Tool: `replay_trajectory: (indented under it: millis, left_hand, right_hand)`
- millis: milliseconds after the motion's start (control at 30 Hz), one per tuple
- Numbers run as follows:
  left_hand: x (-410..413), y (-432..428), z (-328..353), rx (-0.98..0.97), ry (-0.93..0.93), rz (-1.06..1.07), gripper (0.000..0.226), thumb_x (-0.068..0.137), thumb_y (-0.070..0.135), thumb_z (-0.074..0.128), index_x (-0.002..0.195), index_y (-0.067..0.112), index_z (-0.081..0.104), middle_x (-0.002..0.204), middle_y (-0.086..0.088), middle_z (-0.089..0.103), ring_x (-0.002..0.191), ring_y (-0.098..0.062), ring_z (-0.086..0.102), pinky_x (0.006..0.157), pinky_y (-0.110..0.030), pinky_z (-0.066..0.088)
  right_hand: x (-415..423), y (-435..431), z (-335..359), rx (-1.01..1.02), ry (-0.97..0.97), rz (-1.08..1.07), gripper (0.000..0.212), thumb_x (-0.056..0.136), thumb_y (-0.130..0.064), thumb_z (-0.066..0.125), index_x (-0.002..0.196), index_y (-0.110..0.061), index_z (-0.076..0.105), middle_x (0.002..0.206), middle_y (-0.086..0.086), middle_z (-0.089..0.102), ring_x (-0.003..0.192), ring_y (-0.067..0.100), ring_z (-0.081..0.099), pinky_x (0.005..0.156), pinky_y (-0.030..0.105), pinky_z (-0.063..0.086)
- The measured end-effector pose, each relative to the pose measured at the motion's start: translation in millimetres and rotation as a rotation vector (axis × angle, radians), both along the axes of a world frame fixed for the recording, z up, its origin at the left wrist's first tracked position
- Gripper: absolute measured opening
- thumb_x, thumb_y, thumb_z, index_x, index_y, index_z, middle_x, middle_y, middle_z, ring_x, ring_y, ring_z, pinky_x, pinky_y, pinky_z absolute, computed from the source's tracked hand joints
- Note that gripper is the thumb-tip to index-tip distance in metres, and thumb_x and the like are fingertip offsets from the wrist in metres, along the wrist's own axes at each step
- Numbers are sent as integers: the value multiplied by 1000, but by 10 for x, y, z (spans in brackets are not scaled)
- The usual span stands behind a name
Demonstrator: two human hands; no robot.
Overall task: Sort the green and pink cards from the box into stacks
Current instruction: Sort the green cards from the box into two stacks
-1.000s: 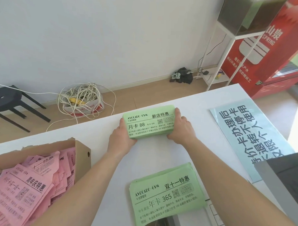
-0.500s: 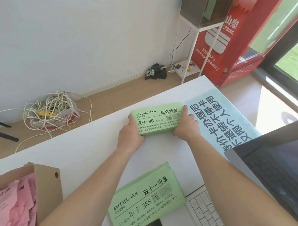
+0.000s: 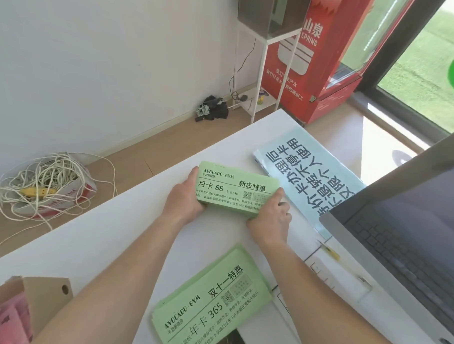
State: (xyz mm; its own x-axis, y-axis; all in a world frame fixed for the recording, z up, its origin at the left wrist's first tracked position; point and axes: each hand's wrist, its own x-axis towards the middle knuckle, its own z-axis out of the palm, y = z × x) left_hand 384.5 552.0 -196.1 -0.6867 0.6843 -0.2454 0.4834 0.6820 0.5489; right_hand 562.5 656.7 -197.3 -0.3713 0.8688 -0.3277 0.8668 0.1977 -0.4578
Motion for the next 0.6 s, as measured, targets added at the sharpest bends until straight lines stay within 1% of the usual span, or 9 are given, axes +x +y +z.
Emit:
replay_trajectory:
  millis: [67,133,233,300,400,467,533,600]
  left_hand:
    - [-8,-37,-10,-9,-24,4,85,78,19,67,151,30,24,94,6,66,90,-27,63,69,-32,46]
    - [-20,-129,-36,-9,-43,35,87,78,20,67,151,28,22,96,4,66,92,-27,62,70,-33,47]
    - [-27,-297,-73,5,-31,136,95,78,23,71,156,23,16,101,1,66,93,-26,60,71,-30,43]
    - [-27,-369,-82,35,-33,211,98,79,18,72,158,19,14,104,-1,66,93,-25,59,72,-28,43]
    - [-35,-365,-83,80,-73,305,97,78,15,72,157,19,15,105,-2,67,96,-28,61,74,-31,48]
    - [-57,-307,-82,105,-107,355,95,77,16,72,155,20,17,103,0,68,92,-28,62,70,-31,50]
    - [-85,-240,-77,117,-142,395,95,76,15,73,153,21,18,103,1,66,90,-27,62,68,-31,52]
    - [-112,-169,-69,127,-173,418,97,76,15,75,153,21,16,106,2,64,88,-26,61,64,-29,49]
  right_hand:
    - [-11,-24,-10,4,-7,5,100,83,-5,65,156,-6,-3,123,18,44,97,32,39,84,37,35]
    - [-67,-11,2,9,-21,50,101,83,-6,65,157,-5,-4,126,20,43,105,36,45,91,40,39]
    - [-277,76,35,-3,-13,147,101,84,-8,66,157,-6,-4,129,21,43,114,42,45,98,44,41]
    - [-471,179,56,3,-23,216,100,84,-9,66,157,-7,-2,129,21,44,117,44,45,99,46,41]
    - [-775,395,67,45,-61,309,96,83,-8,67,155,-6,4,129,23,45,120,45,46,97,47,43]
    - [-959,554,85,76,-94,381,94,81,-10,70,152,-6,9,127,23,47,120,45,48,97,47,44]
    - [-1117,699,123,76,-125,441,94,80,-11,72,151,-9,11,124,22,48,117,44,51,91,47,46]
    - [-1238,824,154,72,-133,488,95,79,-10,74,151,-11,12,123,21,49,114,43,52,87,46,47]
